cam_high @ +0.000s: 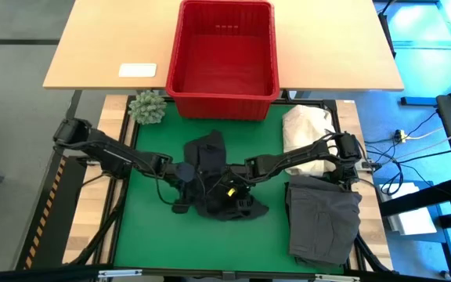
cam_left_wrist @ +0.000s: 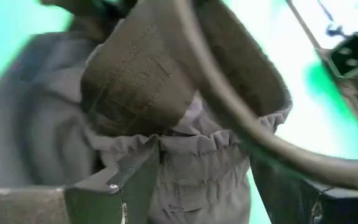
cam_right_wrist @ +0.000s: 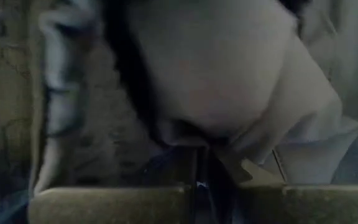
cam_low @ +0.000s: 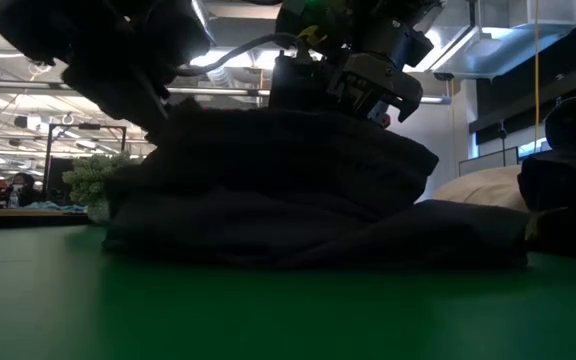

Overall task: Fold laundry
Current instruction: Fold the gray short

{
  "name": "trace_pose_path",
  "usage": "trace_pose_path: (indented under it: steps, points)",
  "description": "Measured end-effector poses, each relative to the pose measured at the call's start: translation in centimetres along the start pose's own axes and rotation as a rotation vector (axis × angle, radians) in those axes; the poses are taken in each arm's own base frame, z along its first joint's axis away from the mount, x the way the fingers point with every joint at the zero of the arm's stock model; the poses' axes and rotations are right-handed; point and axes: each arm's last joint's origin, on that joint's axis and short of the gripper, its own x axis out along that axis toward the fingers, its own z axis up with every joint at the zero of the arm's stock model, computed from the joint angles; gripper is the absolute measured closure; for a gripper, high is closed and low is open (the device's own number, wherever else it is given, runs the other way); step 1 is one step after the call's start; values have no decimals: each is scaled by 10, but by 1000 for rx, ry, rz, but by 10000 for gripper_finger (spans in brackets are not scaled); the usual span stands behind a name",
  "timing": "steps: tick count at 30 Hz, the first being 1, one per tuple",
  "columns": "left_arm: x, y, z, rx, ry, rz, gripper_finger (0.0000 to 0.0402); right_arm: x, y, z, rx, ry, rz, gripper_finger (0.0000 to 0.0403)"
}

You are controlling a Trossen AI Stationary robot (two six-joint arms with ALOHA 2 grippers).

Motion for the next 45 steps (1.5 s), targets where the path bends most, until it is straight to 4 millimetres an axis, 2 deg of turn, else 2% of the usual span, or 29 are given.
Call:
trace_pose_path:
  steps: [7, 12, 15, 19, 23, 26, 29, 32, 34, 36, 41, 45]
  points:
    - [13, 0, -9, -56, 76, -128, 174, 0, -1, -2, 4, 23, -23, 379]
    - [15, -2, -12, -108, 116, -206, 216, -3, -8, -13, 6, 124, -276, 379]
    - [15, 0, -12, -109, 113, -177, 238, -5, -13, -19, -3, 183, -435, 379]
    - [12, 9, -7, -119, 94, -125, 245, -10, -16, -21, -20, 236, -573, 379]
    - [8, 18, 2, -142, 91, -69, 246, -16, -17, -15, -30, 224, -662, 379]
    - [6, 24, 3, -160, 121, -13, 246, -21, -16, -8, -31, 210, -677, 379]
    - [5, 27, 1, -159, 154, 55, 246, -23, -13, -4, -25, 204, -616, 379]
    - [4, 28, -2, -161, 179, 113, 246, -23, -8, -3, -26, 215, -532, 379]
    - [4, 29, -3, -161, 181, 119, 246, -23, -4, -5, -58, 236, -538, 379]
    - [3, 28, -1, -159, 177, 131, 246, -23, 2, -7, -111, 257, -626, 379]
    - [-6, 27, 9, -137, 124, 188, 246, -30, 16, -10, -262, 269, -1049, 379]
    - [-15, 26, 12, -127, 98, 259, 246, -32, 30, -7, -340, 240, -1174, 379]
